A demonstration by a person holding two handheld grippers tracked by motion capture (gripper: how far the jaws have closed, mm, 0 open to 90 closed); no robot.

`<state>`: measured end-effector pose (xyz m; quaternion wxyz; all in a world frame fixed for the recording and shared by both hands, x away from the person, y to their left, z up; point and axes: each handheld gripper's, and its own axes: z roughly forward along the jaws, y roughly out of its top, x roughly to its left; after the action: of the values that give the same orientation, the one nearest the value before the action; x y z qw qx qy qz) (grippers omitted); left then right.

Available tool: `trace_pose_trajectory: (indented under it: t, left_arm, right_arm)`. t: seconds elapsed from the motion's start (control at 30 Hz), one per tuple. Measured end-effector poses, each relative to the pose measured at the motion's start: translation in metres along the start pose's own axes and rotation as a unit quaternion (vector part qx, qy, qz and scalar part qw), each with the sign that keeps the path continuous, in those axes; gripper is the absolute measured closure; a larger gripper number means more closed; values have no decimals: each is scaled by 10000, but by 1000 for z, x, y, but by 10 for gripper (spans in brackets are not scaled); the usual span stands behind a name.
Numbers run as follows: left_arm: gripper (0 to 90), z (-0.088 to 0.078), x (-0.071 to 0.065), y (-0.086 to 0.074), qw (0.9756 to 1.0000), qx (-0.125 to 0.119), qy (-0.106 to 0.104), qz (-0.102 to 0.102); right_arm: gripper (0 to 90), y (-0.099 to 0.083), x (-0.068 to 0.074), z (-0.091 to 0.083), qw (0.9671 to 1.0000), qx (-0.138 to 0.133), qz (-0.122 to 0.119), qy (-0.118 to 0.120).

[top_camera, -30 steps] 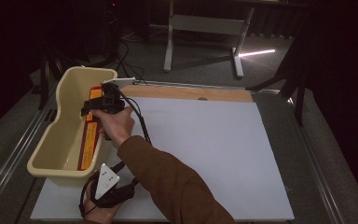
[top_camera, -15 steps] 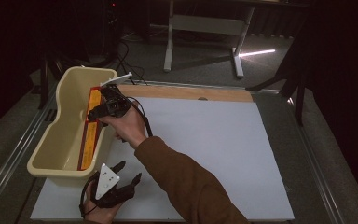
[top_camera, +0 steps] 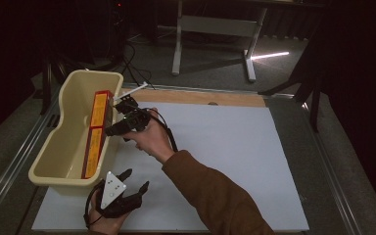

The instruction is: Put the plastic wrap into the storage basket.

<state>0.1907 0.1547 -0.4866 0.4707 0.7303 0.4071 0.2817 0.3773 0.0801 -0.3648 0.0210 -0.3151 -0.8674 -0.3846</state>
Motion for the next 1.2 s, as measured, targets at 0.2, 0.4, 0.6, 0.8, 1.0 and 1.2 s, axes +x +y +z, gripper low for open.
trace_pose_trajectory:
  t: [0.2,0.4,0.6,0.8,1.0,1.2]
  left_arm:
    - [337,1,0,0,10000,-5,-5,-3]
    - [338,1,1,0,10000,16,-11,-14]
    - [339,3,0,0,10000,37,-4,-4]
    - [339,3,1,-1,10000,78,26,-11]
    - [340,4,2,-1,9999,93,45,-20]
    - [344,5,2,-1,9999,146,47,-37]
  right_arm:
    - [340,-22,-9,-18,9985,-185,-457,-218]
    - [335,-52,-24,-33,9960,-176,-679,-554]
    - [351,-87,-34,-41,9909,-186,-902,-978]
    - [436,-118,-54,-52,9867,-218,-884,-1349]
    - [442,-148,-73,-69,9860,-276,-655,-1506]
    - [449,-181,-83,-89,9839,-403,-808,-1542]
